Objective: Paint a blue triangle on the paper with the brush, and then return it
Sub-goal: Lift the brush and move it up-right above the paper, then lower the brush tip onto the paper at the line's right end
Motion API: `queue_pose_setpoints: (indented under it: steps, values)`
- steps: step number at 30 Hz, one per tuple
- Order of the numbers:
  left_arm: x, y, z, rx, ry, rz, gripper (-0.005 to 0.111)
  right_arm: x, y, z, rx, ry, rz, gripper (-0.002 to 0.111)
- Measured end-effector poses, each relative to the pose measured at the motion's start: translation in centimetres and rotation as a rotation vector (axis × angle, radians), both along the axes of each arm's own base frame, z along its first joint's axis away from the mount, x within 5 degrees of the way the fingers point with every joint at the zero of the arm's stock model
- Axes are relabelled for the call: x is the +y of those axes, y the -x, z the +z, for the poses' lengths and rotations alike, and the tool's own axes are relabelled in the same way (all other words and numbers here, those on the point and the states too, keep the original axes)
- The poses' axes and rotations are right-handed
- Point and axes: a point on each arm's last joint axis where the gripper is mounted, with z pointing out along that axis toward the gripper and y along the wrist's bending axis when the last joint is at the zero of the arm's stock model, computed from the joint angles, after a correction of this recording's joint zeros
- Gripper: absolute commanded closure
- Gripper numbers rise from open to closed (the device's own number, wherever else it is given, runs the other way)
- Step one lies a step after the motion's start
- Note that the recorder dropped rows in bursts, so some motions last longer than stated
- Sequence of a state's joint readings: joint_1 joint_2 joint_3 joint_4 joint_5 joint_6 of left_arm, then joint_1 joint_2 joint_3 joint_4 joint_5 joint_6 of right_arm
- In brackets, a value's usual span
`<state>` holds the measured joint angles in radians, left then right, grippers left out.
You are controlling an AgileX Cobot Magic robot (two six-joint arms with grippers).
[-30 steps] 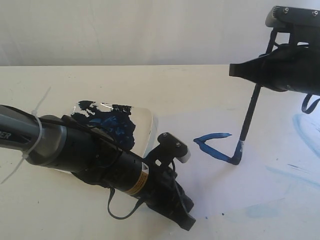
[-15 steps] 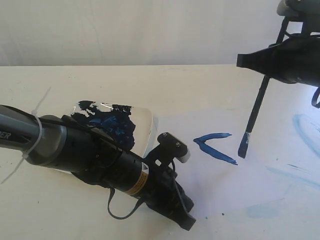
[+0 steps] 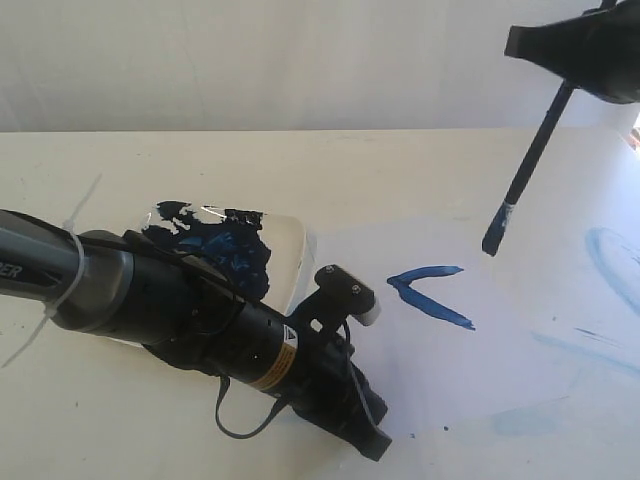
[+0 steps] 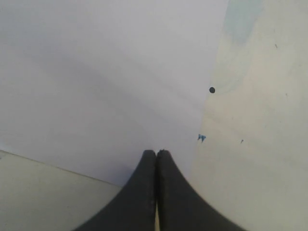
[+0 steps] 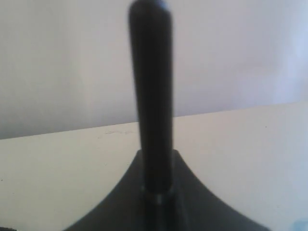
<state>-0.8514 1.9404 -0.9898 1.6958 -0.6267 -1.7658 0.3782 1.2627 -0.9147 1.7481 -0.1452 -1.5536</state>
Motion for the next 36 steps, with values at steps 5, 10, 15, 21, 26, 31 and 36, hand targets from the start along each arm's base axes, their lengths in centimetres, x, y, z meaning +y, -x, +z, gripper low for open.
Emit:
queue_pose_setpoints:
  steps: [5,10,15,21,26,31,36]
  values:
    - [0.0,0.0,0.0,0.000,0.000,0.000,0.107,-0.4,-0.5,-0.6,0.024,0.013,-0.062,0.108]
    - [0.0,0.0,0.0,0.000,0.000,0.000,0.107,1.1,-1.4,-0.2,0.014,-0.041,0.072,0.108]
    - [0.0,0.0,0.0,0.002,0.000,0.002,0.107,2.4,-2.6,1.2,-0.012,-0.178,0.291,0.108]
    - [0.0,0.0,0.0,0.003,0.000,0.003,0.107,0.4,-4.7,1.1,0.144,-0.231,0.353,0.108]
    - [0.0,0.0,0.0,0.003,0.000,0.003,0.107,-2.7,-5.5,-0.4,0.316,-0.163,0.218,0.108]
    - [0.0,0.0,0.0,0.007,0.003,-0.001,0.107,-3.9,-5.3,-1.3,0.421,-0.159,0.109,0.108]
    - [0.0,0.1,0.0,0.010,0.005,-0.008,0.107,-4.4,-5.2,-2.8,0.462,-0.244,0.006,0.108]
